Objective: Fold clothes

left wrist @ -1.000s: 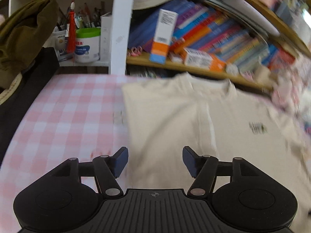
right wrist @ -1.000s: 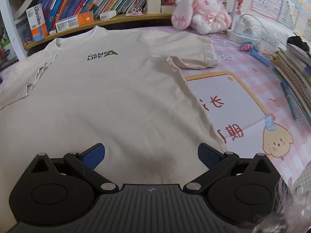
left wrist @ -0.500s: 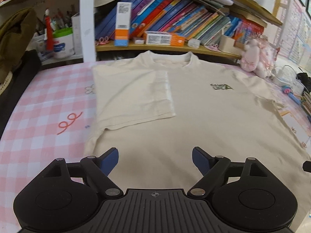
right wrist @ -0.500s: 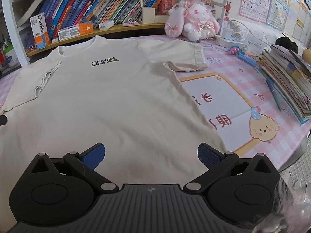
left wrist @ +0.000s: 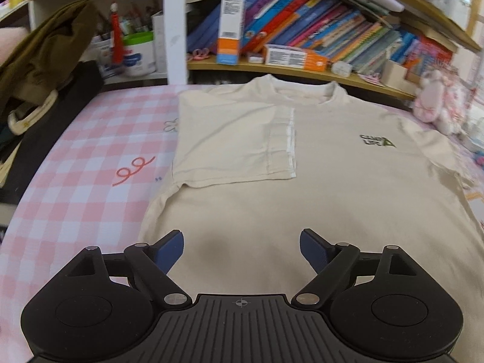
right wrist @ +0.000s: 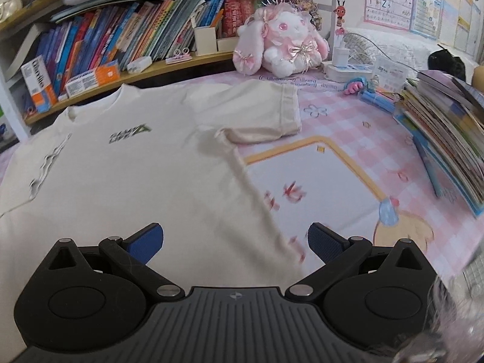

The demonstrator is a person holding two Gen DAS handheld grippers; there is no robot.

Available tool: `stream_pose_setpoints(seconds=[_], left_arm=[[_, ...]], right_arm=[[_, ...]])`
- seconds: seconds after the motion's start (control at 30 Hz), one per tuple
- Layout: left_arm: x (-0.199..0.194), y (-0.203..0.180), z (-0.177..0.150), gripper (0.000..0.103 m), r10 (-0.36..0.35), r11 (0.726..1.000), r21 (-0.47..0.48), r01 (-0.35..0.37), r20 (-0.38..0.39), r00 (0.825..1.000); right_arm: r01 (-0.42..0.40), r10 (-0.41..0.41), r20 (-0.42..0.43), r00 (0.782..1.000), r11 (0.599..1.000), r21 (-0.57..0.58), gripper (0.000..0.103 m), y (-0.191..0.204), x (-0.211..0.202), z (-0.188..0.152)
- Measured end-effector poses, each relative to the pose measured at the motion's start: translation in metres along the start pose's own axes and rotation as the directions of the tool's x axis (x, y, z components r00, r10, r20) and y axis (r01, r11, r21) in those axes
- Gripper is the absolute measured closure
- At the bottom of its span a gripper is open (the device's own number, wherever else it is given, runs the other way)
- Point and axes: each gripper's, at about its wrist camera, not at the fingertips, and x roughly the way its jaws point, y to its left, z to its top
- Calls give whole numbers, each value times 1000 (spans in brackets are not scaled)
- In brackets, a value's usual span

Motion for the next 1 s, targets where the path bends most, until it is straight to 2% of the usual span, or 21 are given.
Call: stream_pose_setpoints(seconds=[0.07, 0.13, 0.27, 0.43, 0.5, 0.57, 0.63, 0.77, 0.93, 1.0], left_arm=[[0, -15, 0, 17, 45, 998, -33, -46, -24, 999], [-2, -31, -2, 17, 55, 997, -59, -57, -38, 998], [-12, -72, -12, 16, 108, 993, -50, -110, -37, 993], [-21, -110, -30, 16, 154, 985, -67, -157, -49, 987], [-23, -121, -36, 16, 169, 981, -82, -173, -61, 984], [-26, -129, -42, 16, 178, 979, -91, -183, -68, 982], [-30, -137, -46, 16, 192, 975, -98, -198, -72, 979], [-34, -143, -52, 16, 231, 961, -131, -243, -98, 968], [-35, -149, -54, 16, 253, 953, -141, -268, -117, 960], [-34, -154, -54, 16, 259, 954, -124, -274, -124, 958]], right_arm=[[-13, 13, -6, 1000, 1000, -7, 0, -16, 13, 14], [-27, 27, -12, 1000, 1000, -12, 0, -33, 25, 28], [-110, 111, -37, 993, 994, 13, 3, -68, 51, 52], [-262, 271, -98, 958, 960, 93, 23, -100, 83, 78], [-301, 315, -114, 942, 946, 123, 32, -106, 94, 86], [-331, 352, -129, 927, 930, 159, 36, -112, 106, 94], [-340, 376, -144, 915, 913, 223, 41, -119, 117, 99], [-337, 421, -164, 892, 861, 381, 43, -134, 141, 107], [-323, 448, -119, 886, 782, 533, 44, -149, 157, 116], [-314, 446, -115, 888, 768, 558, 48, -150, 161, 117]])
